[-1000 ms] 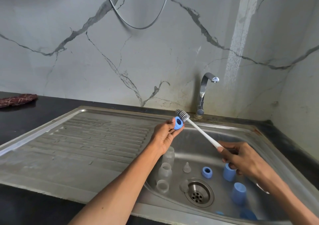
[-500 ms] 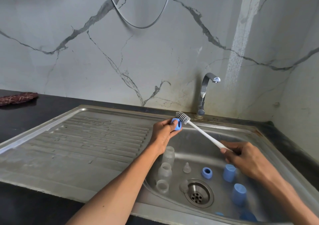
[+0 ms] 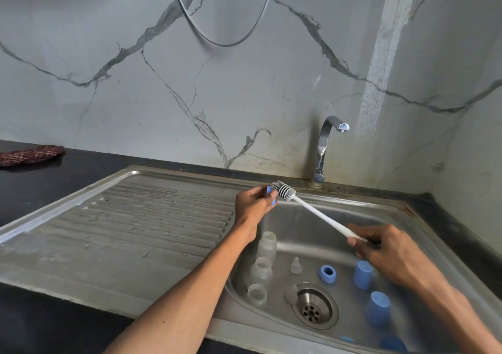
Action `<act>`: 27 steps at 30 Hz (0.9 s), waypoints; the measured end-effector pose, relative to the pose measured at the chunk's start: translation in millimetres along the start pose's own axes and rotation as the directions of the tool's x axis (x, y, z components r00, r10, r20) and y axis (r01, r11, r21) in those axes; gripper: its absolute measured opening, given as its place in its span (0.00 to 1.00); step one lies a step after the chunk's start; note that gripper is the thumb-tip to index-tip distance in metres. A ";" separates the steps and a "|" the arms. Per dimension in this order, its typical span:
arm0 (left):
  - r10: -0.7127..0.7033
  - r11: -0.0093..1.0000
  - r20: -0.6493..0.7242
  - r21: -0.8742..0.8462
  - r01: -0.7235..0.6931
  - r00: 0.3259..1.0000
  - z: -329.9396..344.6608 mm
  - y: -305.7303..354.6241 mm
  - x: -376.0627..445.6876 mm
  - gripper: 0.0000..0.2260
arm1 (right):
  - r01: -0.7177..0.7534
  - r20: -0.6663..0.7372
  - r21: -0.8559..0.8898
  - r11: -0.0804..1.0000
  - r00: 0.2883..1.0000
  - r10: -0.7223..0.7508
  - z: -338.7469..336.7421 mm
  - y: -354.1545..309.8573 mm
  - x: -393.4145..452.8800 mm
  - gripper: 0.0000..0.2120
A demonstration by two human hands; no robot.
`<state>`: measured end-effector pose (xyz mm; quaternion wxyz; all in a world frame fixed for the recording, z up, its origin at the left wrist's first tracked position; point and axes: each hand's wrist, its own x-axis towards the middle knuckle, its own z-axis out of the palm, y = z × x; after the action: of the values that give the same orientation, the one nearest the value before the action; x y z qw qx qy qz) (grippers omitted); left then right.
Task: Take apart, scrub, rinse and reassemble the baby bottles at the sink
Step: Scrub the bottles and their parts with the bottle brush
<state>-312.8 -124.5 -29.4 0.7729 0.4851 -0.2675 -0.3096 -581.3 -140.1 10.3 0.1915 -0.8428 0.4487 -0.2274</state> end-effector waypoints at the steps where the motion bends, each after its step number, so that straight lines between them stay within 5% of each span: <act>1: -0.002 1.000 0.012 0.005 0.002 1.000 -2.8 -0.6 0.2 0.08 | 0.001 0.004 -0.004 1.000 1.000 -0.001 1.0 -0.2 -0.5 0.17; 6: 0.036 0.997 0.097 0.067 -0.043 0.995 8.6 -4.6 -8.8 0.10 | -0.013 -0.027 -0.013 1.000 1.000 0.013 -1.3 1.2 -0.2 0.17; 12: -0.029 0.994 -0.030 -0.104 0.026 0.999 -0.3 3.9 -1.5 0.09 | 0.002 0.000 0.017 1.000 1.000 -0.002 0.1 2.4 0.5 0.17; 19: -0.086 0.993 0.103 -0.070 0.094 0.991 15.6 -0.6 -16.9 0.11 | 0.002 -0.024 0.000 1.000 1.000 -0.002 -0.1 4.3 3.2 0.17; 23: -0.131 0.973 0.003 -0.193 0.129 0.991 13.0 2.8 -10.1 0.03 | 0.014 0.006 0.042 0.999 1.000 -0.014 0.1 8.3 5.2 0.16; 27: -0.172 0.942 -0.085 -0.307 0.139 0.981 -6.5 4.7 1.6 0.05 | 0.042 0.088 -0.042 0.998 0.995 -0.038 6.9 6.6 2.3 0.16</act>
<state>-306.0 -120.3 -27.4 0.8241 0.3983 -0.1350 -0.3794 -580.7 -144.7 1.7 0.1876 -0.8648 0.4278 -0.1843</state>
